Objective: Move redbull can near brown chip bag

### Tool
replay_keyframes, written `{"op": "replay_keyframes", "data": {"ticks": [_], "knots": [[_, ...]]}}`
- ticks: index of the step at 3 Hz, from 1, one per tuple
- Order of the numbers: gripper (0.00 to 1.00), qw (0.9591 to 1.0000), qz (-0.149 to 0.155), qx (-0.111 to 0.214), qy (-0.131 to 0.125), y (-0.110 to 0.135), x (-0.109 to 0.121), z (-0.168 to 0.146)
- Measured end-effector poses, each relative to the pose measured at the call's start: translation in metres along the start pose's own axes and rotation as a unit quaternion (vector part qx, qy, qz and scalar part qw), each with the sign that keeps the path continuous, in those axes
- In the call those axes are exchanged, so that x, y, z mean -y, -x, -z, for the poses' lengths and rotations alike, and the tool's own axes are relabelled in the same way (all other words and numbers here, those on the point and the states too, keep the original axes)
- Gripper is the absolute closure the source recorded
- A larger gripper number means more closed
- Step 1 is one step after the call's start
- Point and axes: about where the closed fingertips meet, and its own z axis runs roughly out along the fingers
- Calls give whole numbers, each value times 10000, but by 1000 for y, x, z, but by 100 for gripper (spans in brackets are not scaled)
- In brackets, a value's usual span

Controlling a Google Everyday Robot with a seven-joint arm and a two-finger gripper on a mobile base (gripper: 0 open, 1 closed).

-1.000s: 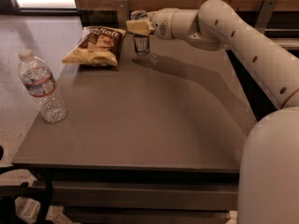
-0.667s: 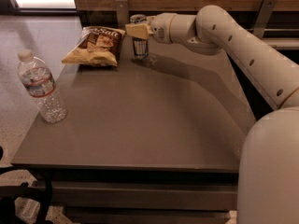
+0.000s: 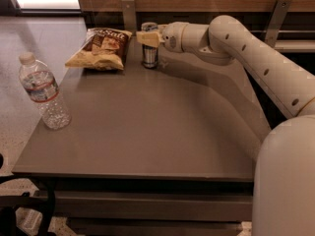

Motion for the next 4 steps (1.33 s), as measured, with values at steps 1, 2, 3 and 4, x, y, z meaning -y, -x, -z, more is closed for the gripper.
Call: {"op": "replay_keyframes", "data": {"ticks": [1,2,3,4], "knots": [[82,10000,-3,-2,10,0,-1,-1],[59,10000,-3,-2,10,2,-1,-1],[26,10000,-3,-2,12,3,-1,-1],[4,10000,-3,-2,14,3,-1,-1]]}}
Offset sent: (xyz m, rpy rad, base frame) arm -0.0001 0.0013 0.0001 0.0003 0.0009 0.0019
